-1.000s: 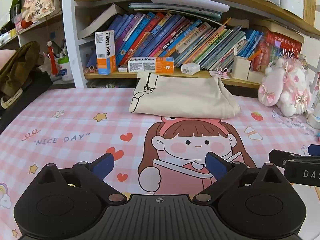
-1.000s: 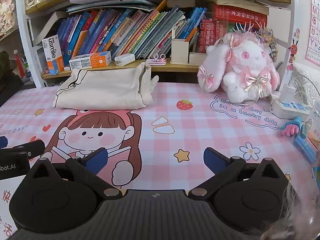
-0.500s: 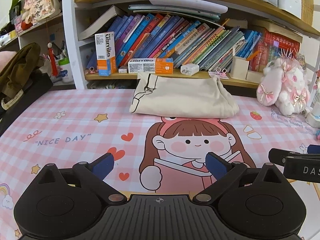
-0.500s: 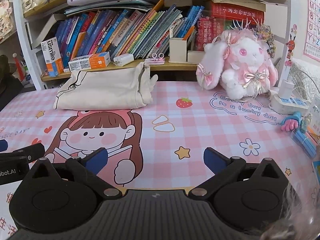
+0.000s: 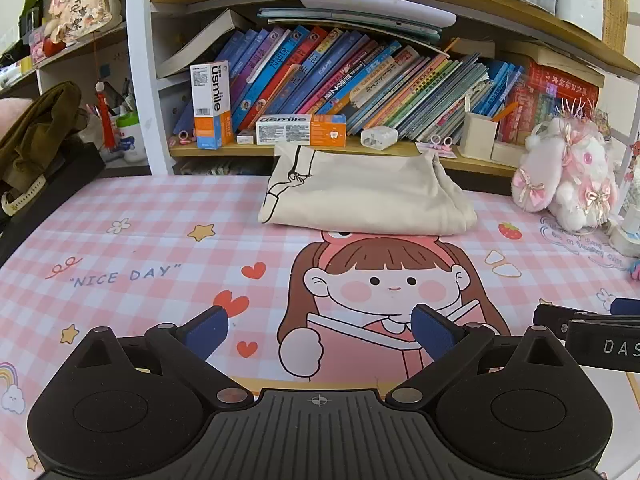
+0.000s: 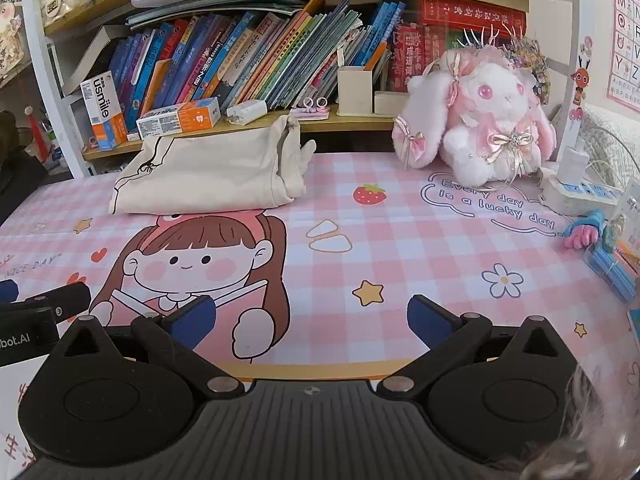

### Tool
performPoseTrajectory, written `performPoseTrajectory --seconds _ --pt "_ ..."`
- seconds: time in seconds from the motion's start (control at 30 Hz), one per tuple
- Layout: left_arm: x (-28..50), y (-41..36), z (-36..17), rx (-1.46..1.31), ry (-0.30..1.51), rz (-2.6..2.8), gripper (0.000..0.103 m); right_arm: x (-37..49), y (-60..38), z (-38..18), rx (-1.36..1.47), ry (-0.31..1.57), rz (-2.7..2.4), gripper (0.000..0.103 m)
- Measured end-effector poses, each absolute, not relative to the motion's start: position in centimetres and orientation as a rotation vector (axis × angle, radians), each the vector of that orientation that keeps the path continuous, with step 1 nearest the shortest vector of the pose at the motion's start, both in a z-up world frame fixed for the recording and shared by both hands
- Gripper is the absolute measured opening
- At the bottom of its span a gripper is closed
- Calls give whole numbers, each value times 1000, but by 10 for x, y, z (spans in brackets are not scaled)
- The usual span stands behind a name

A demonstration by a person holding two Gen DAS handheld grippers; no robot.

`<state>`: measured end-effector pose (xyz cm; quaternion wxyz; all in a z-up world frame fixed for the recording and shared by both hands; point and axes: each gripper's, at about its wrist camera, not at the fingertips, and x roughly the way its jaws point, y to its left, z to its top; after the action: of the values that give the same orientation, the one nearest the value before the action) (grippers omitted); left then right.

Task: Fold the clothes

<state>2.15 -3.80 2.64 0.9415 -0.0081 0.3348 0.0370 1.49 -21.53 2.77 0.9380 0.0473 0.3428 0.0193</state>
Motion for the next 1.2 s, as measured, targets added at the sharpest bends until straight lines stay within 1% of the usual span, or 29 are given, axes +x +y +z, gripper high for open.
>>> performPoseTrajectory --seconds 1.2 --pt "27 -38 22 -17 697 85 99 21 -212 25 73 705 51 103"
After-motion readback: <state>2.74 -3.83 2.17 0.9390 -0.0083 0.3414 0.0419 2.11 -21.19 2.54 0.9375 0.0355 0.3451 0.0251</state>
